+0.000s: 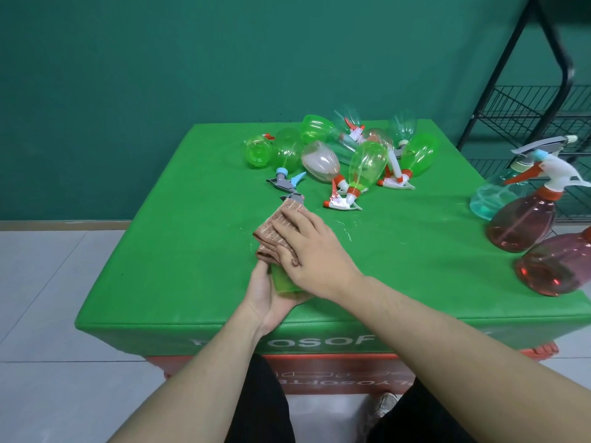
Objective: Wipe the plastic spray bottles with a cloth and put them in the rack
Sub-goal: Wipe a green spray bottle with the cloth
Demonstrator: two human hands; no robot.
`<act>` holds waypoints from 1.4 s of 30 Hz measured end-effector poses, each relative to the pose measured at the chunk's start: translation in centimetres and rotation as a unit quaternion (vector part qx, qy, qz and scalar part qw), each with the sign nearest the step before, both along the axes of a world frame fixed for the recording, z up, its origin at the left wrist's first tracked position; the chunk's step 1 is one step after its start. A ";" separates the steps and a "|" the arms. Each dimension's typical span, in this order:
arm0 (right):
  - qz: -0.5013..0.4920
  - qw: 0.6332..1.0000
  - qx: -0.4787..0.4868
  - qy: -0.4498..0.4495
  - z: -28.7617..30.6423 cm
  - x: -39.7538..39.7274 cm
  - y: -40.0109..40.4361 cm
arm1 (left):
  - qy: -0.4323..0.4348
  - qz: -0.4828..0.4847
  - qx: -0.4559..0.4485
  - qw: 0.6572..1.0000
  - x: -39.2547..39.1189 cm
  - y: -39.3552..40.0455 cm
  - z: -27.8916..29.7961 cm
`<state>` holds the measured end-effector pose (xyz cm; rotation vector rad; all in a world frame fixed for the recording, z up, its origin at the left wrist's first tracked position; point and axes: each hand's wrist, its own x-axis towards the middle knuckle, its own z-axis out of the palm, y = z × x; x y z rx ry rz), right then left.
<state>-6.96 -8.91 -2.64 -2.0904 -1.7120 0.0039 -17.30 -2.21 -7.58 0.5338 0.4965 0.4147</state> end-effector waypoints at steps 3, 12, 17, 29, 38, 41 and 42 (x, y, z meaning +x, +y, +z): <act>-0.006 0.998 0.005 0.056 0.2 -0.2 0.3 | -0.010 0.012 -0.011 1.000 0.0 0.0 -0.3; 0.032 0.997 -0.022 0.059 -1.1 -0.6 -2.4 | 0.012 0.035 0.024 0.999 0.2 -0.3 -0.3; 0.071 0.997 -0.027 0.023 -2.1 -0.4 -4.6 | 0.019 0.035 -0.002 0.999 0.2 -0.4 -0.4; 0.053 0.993 0.015 0.103 -1.0 -1.8 -4.7 | 0.036 0.018 0.002 0.999 -0.2 -0.3 0.2; -0.038 0.996 -0.012 0.077 0.2 -0.8 -0.2 | 0.023 -0.002 0.018 1.000 -0.2 -0.1 -0.3; -0.056 0.986 -0.036 0.155 0.5 -0.5 0.8 | 0.023 -0.006 0.021 0.999 -0.1 -0.1 -0.3; -0.064 0.980 -0.037 0.183 0.5 -0.4 0.9 | 0.022 -0.009 0.023 0.999 -0.1 -0.1 -0.3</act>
